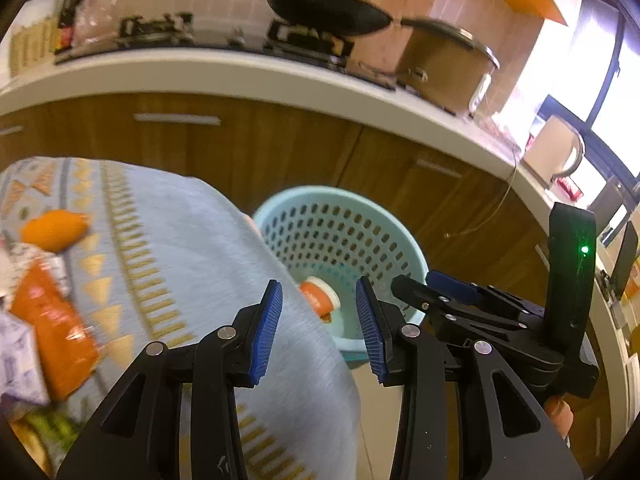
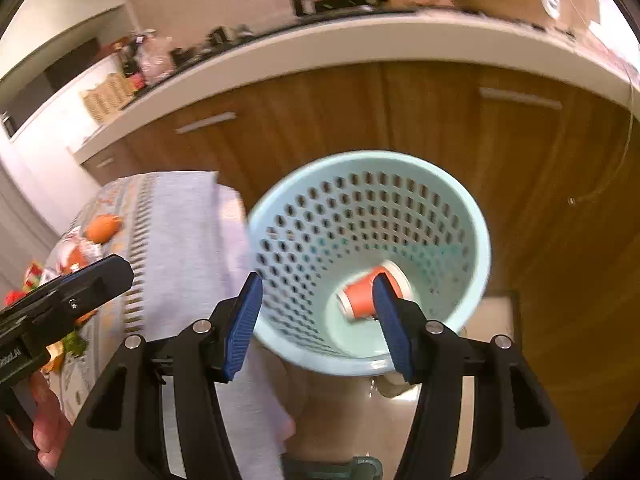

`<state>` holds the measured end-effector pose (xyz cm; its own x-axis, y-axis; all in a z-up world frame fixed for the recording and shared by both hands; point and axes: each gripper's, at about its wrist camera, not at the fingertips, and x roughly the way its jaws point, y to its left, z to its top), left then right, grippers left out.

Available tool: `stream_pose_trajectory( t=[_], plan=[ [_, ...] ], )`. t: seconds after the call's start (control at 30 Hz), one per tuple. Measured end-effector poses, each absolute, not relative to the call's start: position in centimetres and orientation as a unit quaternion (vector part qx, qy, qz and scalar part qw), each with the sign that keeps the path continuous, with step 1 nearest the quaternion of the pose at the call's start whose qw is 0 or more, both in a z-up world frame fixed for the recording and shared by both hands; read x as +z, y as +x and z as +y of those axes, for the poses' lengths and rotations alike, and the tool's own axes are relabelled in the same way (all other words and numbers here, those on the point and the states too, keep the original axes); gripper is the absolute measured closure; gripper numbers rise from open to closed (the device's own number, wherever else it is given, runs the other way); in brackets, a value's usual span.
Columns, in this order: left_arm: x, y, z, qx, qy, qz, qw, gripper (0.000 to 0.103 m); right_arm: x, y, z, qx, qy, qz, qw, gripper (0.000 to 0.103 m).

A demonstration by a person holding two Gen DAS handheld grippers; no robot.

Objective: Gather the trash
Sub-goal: 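Carry both items over the blue basket and open both tools to drop them, then grasp the red plastic bag with the left tool while the right tool reaches for a carton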

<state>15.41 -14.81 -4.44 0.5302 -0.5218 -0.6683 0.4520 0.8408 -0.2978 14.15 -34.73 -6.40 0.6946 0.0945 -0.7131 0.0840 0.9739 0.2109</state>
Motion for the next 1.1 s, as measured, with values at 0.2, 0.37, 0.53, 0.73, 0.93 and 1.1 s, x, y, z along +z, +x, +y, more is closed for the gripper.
stream_pose_trajectory(
  t=[0.2, 0.37, 0.53, 0.73, 0.93, 1.1],
  plan=[
    [-1.7, 11.4, -8.9, -0.235, -0.060, 0.354, 0.903, 0.063, -3.9, 12.7, -29.1, 0.050, 0.079, 0.366, 0.926, 0.049],
    [0.1, 8.6, -2.8, -0.179, -0.068, 0.325, 0.926, 0.054, -2.7, 12.0, -24.3, 0.088, 0.057, 0.352, 0.930, 0.049],
    [1.0, 6.1, 3.9, -0.095, -0.069, 0.306, 0.945, 0.044, -2.4, 11.6, -19.4, 0.123, 0.032, 0.350, 0.928, 0.049],
    [0.5, 4.5, 11.4, 0.005, -0.092, 0.301, 0.949, 0.031, -2.7, 12.7, -14.5, 0.160, 0.007, 0.358, 0.920, 0.049],
    [-2.7, 5.9, 15.7, 0.024, -0.120, 0.353, 0.928, 0.030, -2.8, 14.2, -10.9, 0.200, 0.007, 0.358, 0.912, 0.047],
    [-5.2, 7.7, 16.2, 0.029, -0.122, 0.376, 0.918, 0.030, -2.4, 15.5, -9.1, 0.218, 0.000, 0.349, 0.912, 0.041]
  ],
)
